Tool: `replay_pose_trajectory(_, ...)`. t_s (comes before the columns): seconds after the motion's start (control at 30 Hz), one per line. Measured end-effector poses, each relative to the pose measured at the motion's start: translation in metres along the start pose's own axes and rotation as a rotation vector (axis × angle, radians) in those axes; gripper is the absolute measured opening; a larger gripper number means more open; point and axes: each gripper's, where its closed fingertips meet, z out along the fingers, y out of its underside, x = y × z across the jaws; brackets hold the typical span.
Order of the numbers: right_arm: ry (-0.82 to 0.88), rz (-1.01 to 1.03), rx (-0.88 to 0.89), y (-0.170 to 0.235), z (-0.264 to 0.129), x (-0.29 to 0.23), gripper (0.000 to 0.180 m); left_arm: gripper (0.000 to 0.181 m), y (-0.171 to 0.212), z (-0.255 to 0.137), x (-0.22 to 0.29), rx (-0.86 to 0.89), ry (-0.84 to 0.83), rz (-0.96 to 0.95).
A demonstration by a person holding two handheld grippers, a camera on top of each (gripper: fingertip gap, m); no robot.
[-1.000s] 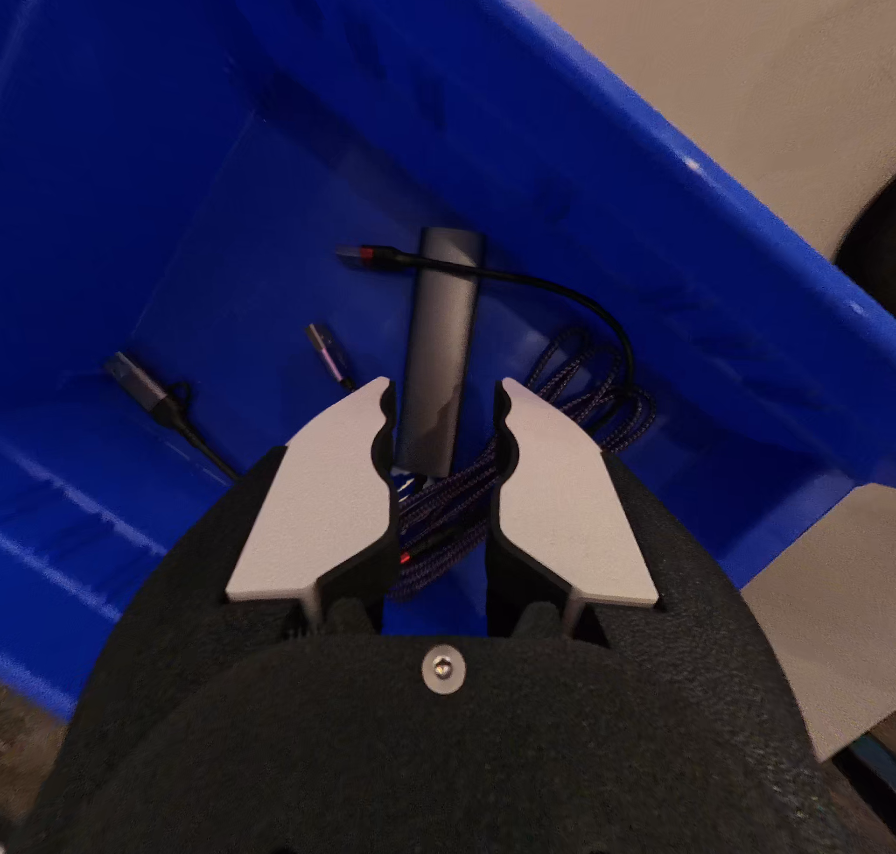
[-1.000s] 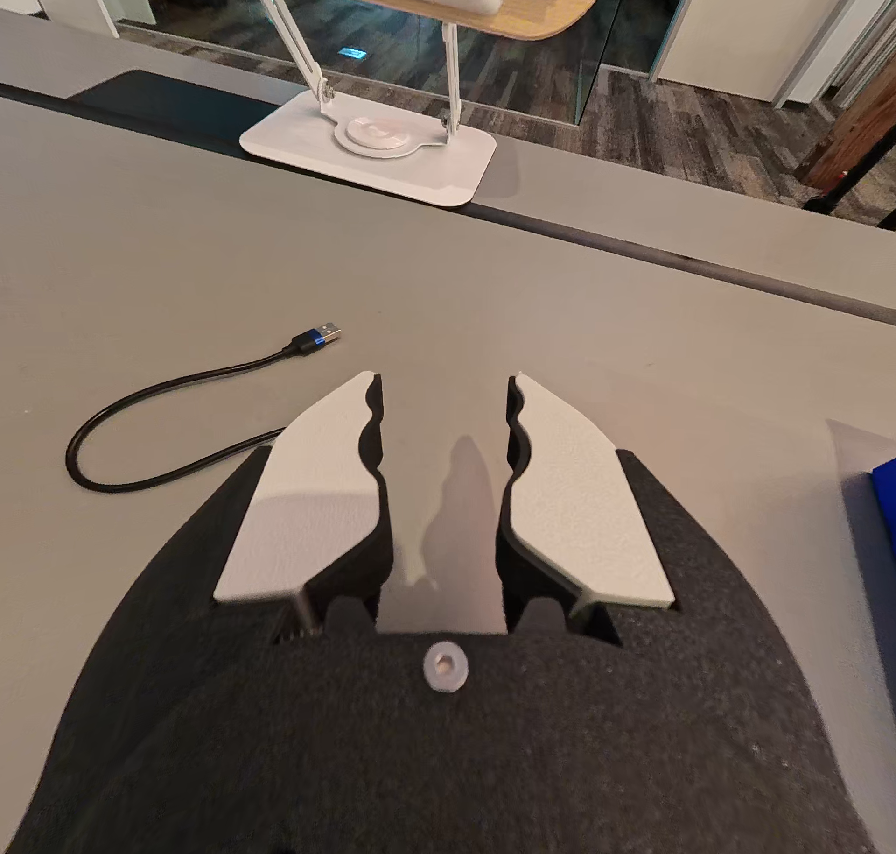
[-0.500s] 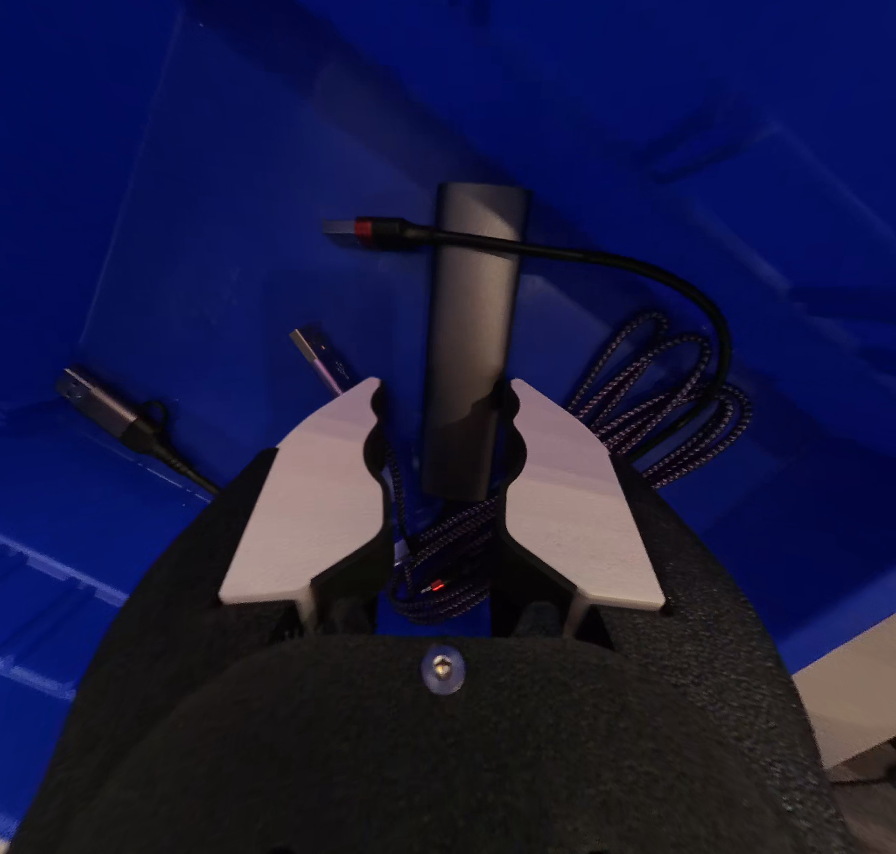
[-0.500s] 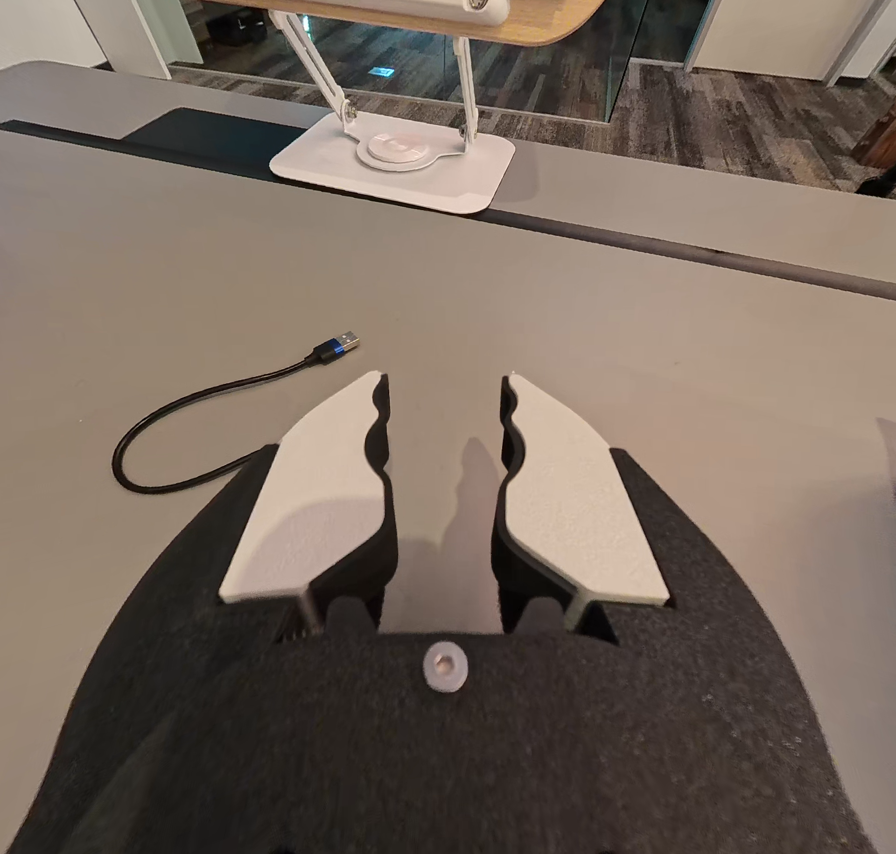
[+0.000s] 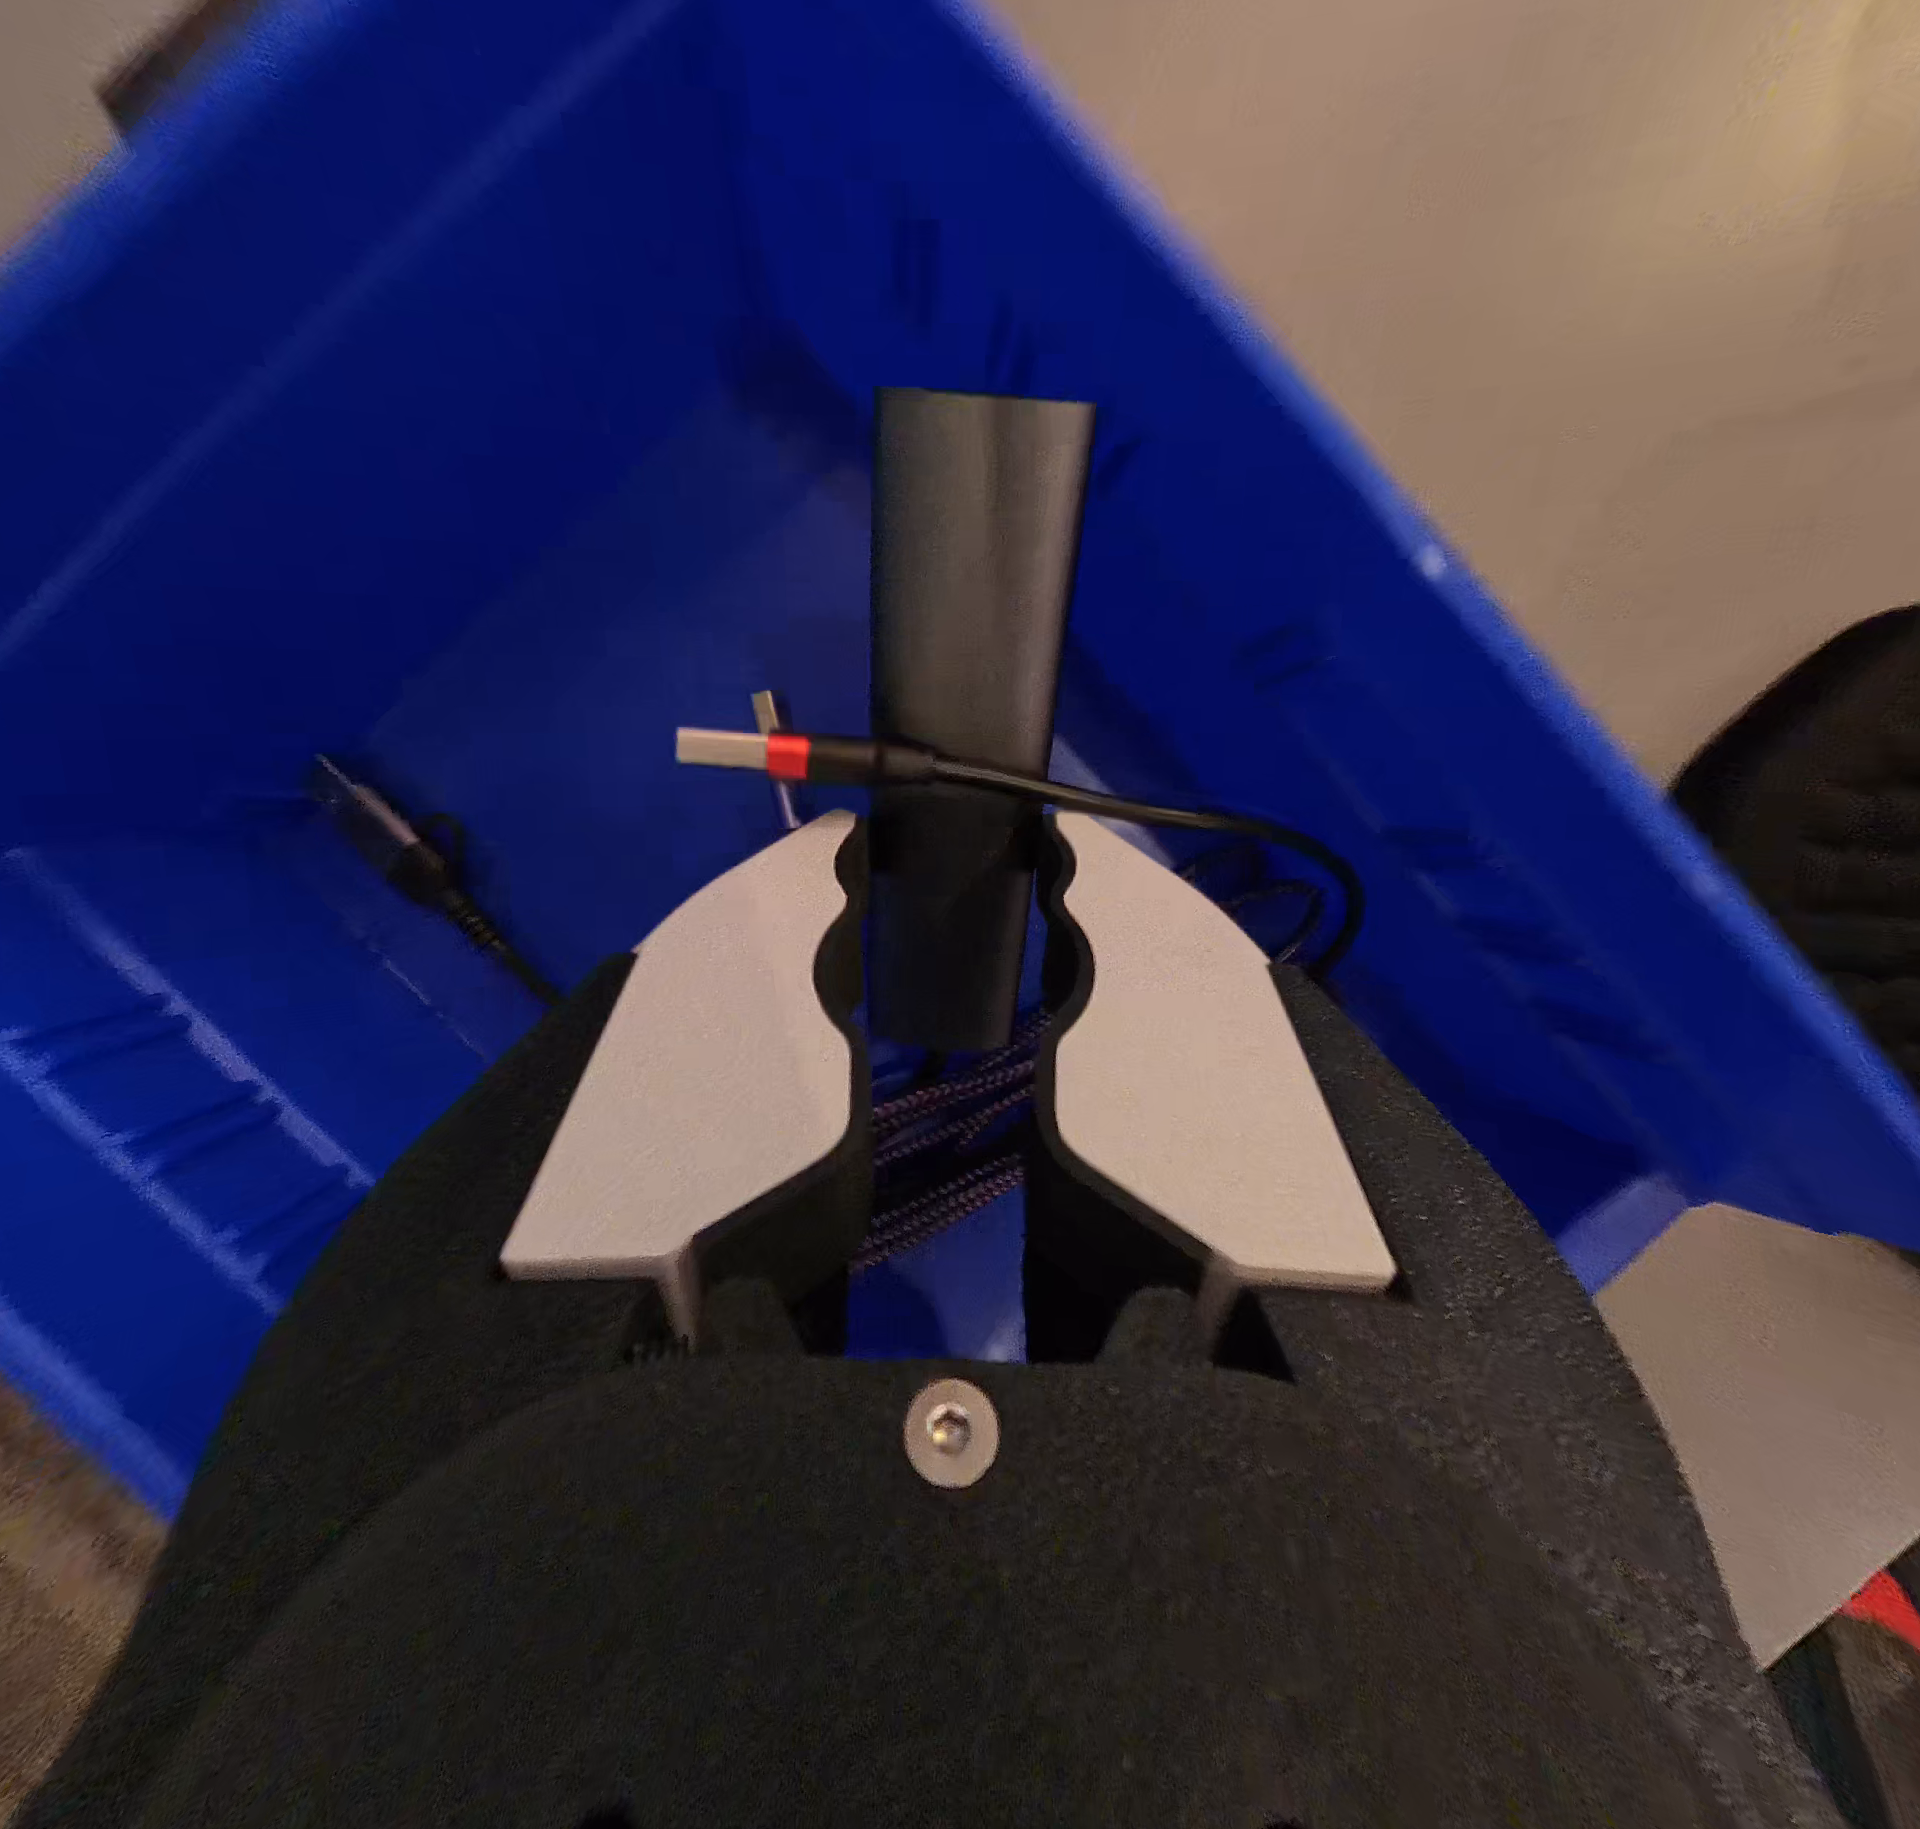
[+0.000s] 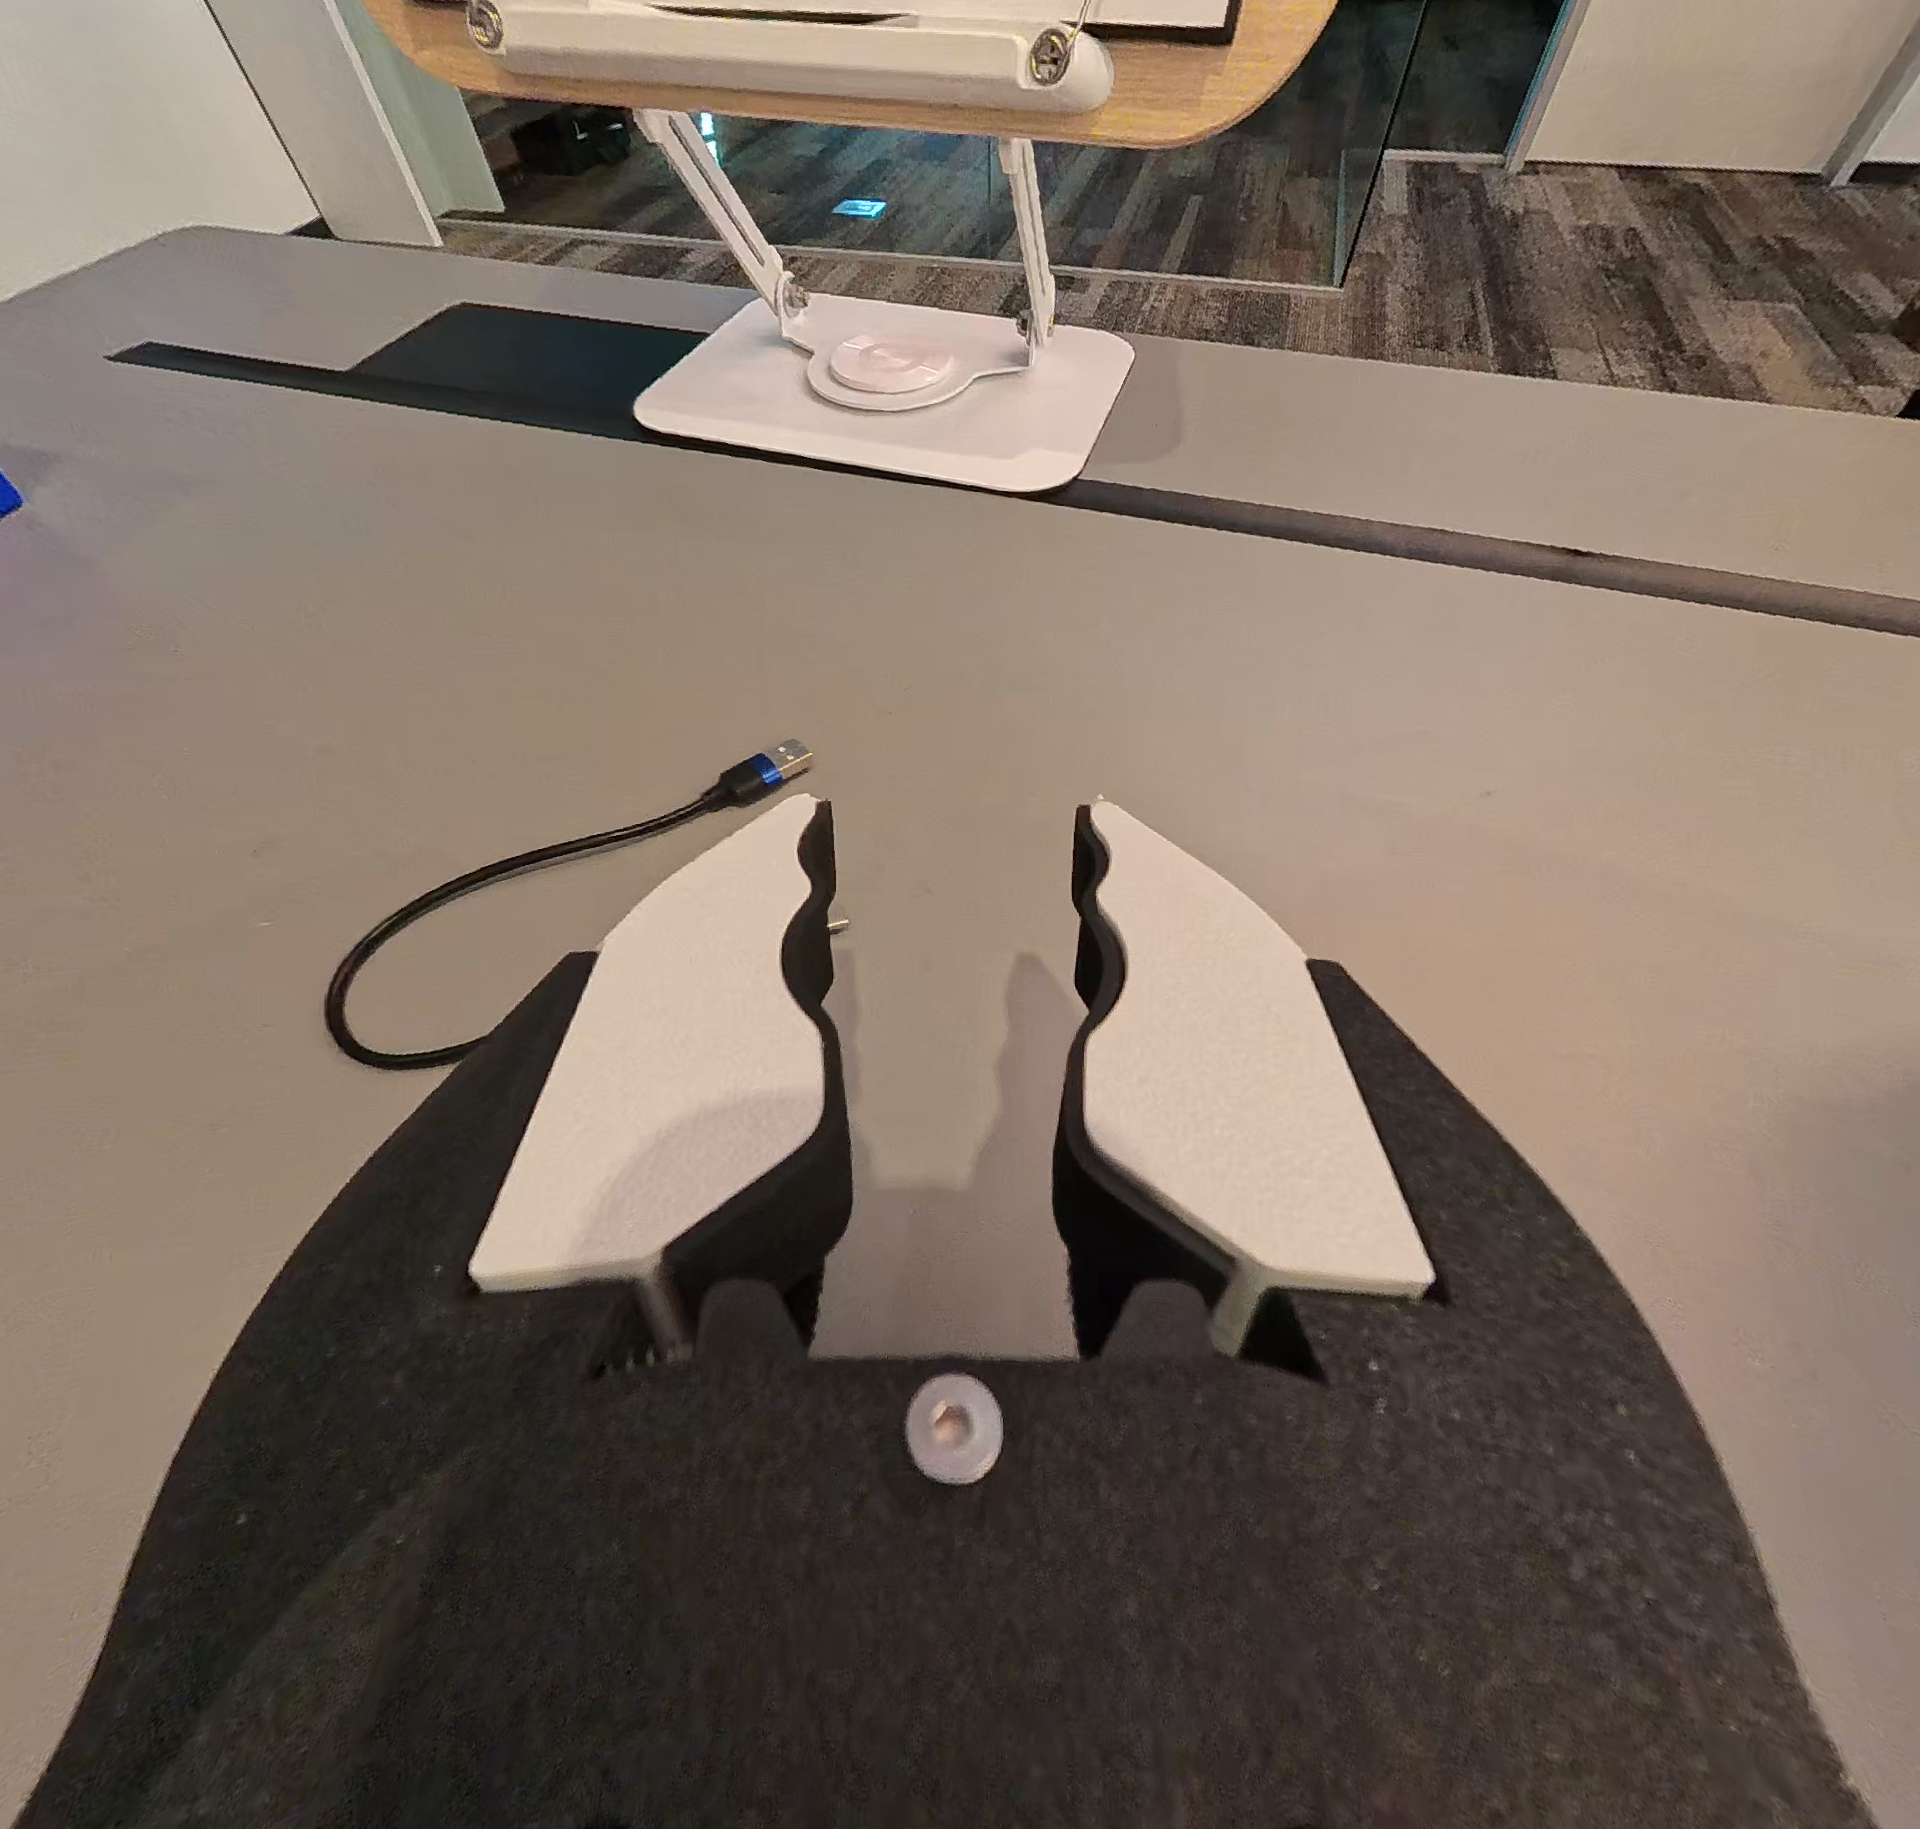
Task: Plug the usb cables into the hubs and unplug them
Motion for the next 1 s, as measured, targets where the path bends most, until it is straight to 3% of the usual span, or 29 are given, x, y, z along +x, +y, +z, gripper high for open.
replay_pose_trajectory(0.23,-0.02,0.022,0.024,-0.004,-0.004,-0.002,0.043,0.03,-0.051,-0.069,-0.004,0.131,-0.143,0.022)
replay_pose_trajectory(0.43,-0.045,0.074,0.056,-0.008,-0.01,-0.001,0.043,0.03,-0.051,-0.092,-0.004,-0.121,-0.357,0.198)
replay_pose_trajectory(0.53,-0.055,0.085,0.065,-0.009,-0.011,-0.002,0.043,0.03,-0.057,-0.098,-0.003,-0.148,-0.431,0.212)
replay_pose_trajectory(0.73,-0.07,0.095,0.071,-0.009,-0.012,-0.004,0.043,0.03,-0.07,-0.102,-0.007,0.074,-0.415,-0.116)
replay_pose_trajectory(1.0,-0.087,0.081,0.068,-0.009,-0.011,-0.01,0.043,0.03,-0.056,-0.096,-0.004,0.334,-0.155,-0.491)
